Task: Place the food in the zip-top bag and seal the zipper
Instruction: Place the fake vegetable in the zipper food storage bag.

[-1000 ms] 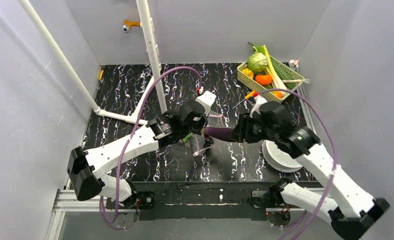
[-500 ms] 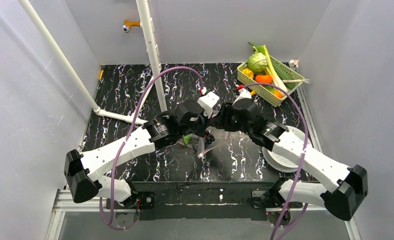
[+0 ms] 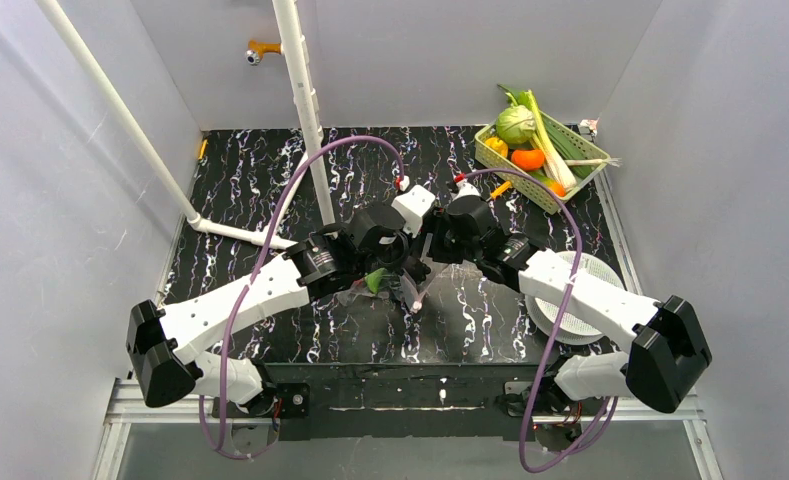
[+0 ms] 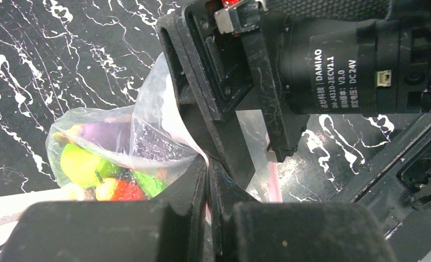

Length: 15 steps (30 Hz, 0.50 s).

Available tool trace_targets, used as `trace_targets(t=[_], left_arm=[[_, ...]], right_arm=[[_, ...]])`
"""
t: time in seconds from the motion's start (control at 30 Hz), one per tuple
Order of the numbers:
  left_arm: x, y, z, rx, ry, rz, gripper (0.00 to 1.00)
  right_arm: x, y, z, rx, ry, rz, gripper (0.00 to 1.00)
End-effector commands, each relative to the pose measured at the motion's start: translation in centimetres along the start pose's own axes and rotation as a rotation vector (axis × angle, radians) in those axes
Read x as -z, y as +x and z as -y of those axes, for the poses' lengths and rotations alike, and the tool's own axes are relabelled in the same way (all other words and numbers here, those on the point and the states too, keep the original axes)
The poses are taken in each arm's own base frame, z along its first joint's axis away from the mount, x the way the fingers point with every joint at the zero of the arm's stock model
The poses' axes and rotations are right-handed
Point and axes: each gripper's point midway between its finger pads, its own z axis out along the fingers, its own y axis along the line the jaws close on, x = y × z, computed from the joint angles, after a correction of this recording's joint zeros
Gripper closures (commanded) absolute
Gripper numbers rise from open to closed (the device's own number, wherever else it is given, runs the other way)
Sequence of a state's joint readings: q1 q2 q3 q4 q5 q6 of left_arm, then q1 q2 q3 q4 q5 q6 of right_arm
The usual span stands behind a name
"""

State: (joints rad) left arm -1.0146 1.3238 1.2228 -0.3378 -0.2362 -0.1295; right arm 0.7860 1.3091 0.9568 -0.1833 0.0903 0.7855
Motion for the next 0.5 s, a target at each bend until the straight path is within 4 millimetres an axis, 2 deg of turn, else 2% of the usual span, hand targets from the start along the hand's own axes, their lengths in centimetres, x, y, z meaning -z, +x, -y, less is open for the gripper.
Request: trace_targets(t=[0.0, 0.13, 0.47], left_arm=[[1.3, -2.3, 0.2, 0.014, 0.007, 0.096, 1.00], [1.1, -2.2, -0.3, 0.011, -0.023, 0.094, 1.00], [0.4, -1.5, -0.9, 0.004, -0.064, 0.062, 1.00]], right_arm=[[1.9, -0.8, -2.1, 0.026, -0.090, 0.035, 0.18], [3.8, -1.1, -1.3, 0.059, -0.059, 0.052, 0.18], [9.4, -4.6, 1.9, 0.161, 0.087, 0.248, 0.21]])
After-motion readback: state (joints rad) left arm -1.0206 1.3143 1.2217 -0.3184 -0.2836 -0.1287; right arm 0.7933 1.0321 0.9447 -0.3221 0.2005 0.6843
